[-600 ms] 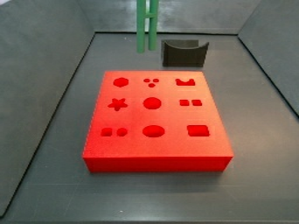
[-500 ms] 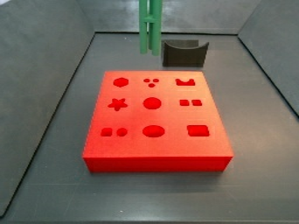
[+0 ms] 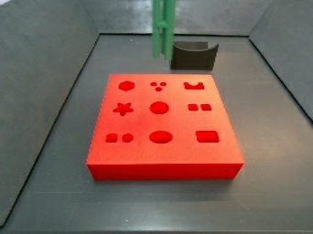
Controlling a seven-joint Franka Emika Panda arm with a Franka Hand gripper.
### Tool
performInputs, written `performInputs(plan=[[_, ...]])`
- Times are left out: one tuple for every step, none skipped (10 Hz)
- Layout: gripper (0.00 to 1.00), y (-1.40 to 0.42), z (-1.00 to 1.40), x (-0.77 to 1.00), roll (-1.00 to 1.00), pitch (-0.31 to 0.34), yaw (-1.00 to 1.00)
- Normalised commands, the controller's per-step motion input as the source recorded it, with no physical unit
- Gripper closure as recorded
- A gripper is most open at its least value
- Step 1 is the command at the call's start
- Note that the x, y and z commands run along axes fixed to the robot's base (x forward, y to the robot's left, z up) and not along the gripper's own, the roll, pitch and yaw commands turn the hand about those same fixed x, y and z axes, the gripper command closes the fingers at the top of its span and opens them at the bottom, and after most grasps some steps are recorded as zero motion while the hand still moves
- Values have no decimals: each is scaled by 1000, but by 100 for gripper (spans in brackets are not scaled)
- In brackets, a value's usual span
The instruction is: Insert the 3 prong object.
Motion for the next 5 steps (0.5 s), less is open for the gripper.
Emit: performInputs(plan=[[100, 183, -403, 397, -10, -1, -826], [100, 134, -457, 277, 0, 0, -920], [100, 46, -491, 97, 0, 0, -1000], [100, 57, -411, 20, 0, 0, -1000], [100, 177, -271, 0, 0, 26, -851]])
